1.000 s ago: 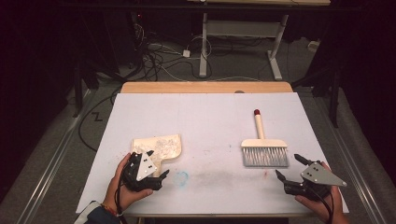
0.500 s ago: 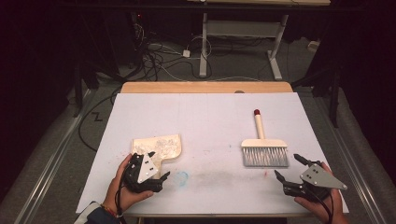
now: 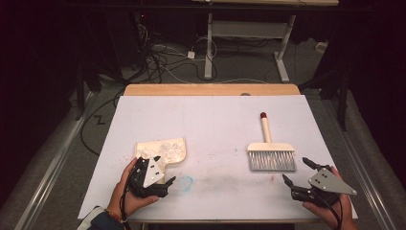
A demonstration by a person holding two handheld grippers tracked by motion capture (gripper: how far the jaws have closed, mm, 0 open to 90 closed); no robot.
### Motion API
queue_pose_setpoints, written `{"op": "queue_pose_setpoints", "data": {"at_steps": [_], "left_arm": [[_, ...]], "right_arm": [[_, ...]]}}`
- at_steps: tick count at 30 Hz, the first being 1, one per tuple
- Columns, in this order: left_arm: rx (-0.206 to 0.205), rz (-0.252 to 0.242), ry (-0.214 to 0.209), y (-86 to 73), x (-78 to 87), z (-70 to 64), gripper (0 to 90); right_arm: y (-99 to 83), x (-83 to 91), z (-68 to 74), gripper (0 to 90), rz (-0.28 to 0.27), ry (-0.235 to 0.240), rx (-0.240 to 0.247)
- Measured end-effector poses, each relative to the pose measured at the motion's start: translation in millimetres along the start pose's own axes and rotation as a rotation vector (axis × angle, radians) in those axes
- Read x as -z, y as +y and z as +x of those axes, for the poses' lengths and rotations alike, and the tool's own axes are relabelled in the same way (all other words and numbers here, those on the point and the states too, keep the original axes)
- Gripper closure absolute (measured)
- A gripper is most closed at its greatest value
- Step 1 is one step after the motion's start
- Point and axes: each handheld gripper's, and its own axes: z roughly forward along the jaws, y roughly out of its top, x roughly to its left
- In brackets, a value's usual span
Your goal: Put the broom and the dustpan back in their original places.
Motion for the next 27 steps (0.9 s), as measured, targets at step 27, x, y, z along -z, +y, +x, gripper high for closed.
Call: {"op": "queue_pose_setpoints", "data": {"at_steps": [27], "left_arm": [[0.001,0.001,-0.006,3.3,-2.7,0.1,17.0]], "right_arm": [[-0.8,-1.9,-1.9,18.3,0.003,-0.014,-0.003]]}}
